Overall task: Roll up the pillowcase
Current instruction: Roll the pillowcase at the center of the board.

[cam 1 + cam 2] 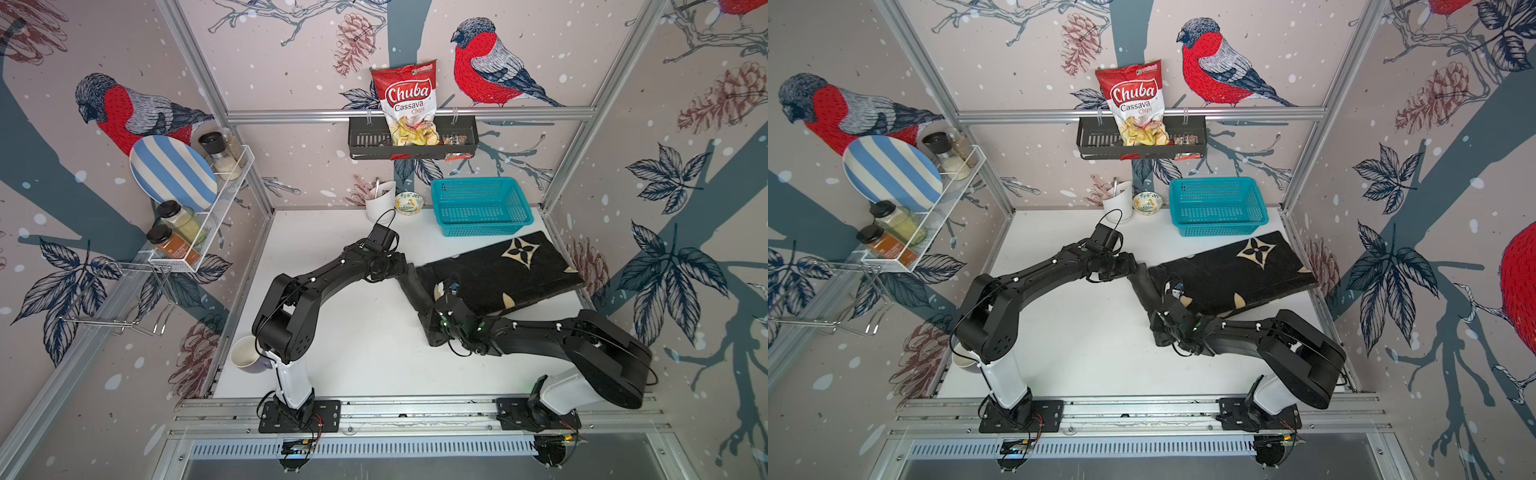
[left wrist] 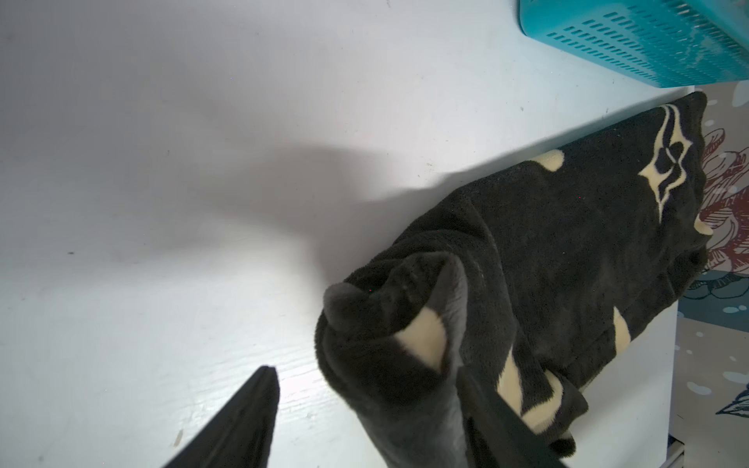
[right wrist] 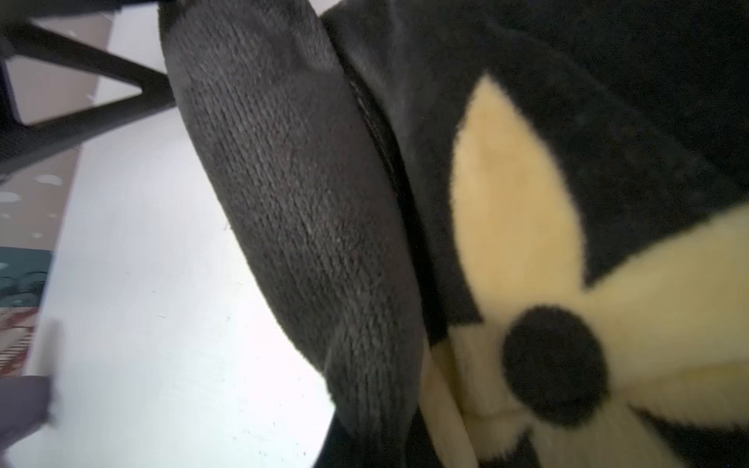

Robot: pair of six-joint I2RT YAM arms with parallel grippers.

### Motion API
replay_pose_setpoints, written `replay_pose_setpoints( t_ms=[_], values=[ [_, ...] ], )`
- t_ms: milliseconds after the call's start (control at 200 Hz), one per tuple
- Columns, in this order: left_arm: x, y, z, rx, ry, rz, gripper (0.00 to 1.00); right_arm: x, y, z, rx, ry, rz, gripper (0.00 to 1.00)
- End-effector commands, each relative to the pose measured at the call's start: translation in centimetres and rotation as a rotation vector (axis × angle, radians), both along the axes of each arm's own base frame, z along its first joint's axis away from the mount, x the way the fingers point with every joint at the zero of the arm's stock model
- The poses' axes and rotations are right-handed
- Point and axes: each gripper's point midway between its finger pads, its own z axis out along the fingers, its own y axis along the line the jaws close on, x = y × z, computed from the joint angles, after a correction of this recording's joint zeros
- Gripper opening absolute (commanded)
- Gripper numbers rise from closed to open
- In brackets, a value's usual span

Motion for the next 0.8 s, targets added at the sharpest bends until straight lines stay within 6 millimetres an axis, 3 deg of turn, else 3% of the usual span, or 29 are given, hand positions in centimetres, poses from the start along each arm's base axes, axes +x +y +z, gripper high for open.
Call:
replay_pose_setpoints(
  t_ms=[0, 365, 565, 680, 790],
  values=[
    [-0.7, -0.4, 0.1, -0.027, 0.017, -0.011, 0.73, -0.1, 1.4, 2.0, 0.245, 0.061, 0.064, 0.00],
    [-1.8, -5.5, -1.5, -0.106, 0.037, -0.095, 0.79, 0.8, -1.6, 0.6, 0.465, 0.246, 0.038, 0.00],
    [-0.4, -6.0, -4.6, -0.029, 0.082, -0.073, 0.70, 0.8, -2.1, 0.3, 0.476, 0.261, 0.036, 0.00],
    [-0.1, -5.9, -6.5, 0.017, 0.119, -0.066, 0.56, 1.2, -3.0, -0.4, 0.366, 0.238, 0.027, 0.13],
    [-0.3, -5.6, -7.6, 0.044, 0.137, -0.064, 0.47, 1.7, -4.3, -0.5, 0.172, 0.180, -0.007, 0.44]
  ],
)
